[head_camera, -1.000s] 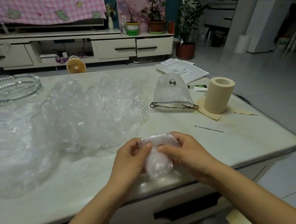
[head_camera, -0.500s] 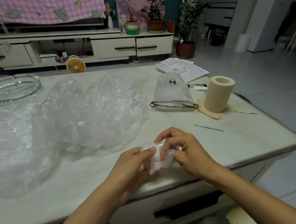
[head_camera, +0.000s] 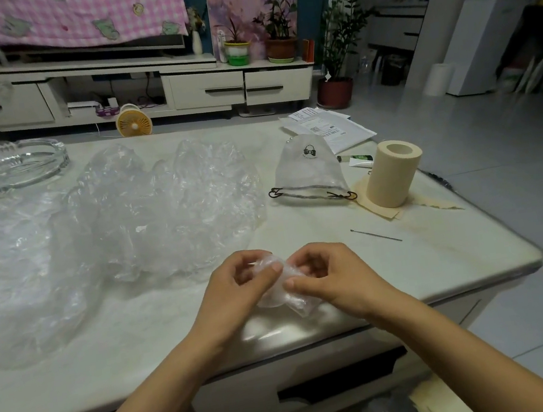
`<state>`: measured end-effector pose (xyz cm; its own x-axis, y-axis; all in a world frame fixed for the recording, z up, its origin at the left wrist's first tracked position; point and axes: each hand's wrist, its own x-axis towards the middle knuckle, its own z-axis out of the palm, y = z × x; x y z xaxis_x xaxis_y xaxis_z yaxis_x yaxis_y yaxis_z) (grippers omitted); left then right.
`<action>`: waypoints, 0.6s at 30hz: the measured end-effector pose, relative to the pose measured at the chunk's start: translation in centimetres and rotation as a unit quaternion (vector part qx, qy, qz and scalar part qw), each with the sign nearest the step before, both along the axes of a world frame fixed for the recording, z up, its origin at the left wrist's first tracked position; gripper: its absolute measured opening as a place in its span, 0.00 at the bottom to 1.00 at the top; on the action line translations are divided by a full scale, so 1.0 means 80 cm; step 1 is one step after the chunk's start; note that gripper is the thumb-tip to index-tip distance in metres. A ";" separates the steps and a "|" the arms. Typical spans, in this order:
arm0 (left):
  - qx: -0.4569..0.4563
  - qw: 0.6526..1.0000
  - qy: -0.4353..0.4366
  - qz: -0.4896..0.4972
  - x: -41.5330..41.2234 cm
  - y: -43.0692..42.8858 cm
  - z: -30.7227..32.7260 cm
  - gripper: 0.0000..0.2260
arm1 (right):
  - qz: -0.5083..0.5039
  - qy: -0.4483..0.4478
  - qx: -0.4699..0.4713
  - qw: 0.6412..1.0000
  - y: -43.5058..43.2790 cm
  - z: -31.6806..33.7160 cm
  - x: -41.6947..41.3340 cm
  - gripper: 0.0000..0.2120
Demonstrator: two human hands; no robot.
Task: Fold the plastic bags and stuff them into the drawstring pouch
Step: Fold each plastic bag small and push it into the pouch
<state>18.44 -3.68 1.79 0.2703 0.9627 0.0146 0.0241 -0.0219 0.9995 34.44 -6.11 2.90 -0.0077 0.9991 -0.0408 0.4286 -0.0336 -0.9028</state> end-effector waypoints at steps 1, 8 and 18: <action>0.013 1.000 0.003 0.010 0.002 0.000 -0.001 0.06 | -0.003 0.000 -0.004 1.000 -0.001 0.000 -0.001 0.07; 0.021 0.998 0.030 0.048 0.012 0.007 -0.006 0.06 | 0.063 0.018 -0.070 0.995 -0.015 0.007 0.006 0.07; -0.106 0.985 -0.107 -0.081 0.045 0.005 -0.007 0.15 | -0.117 0.158 0.022 0.980 -0.002 -0.005 0.013 0.05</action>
<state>22.04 -3.28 1.20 0.4323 0.8952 -0.1086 -0.1745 0.2012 0.9639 35.52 -6.29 2.53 0.2162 0.9759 -0.0301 0.1132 -0.0557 -0.9920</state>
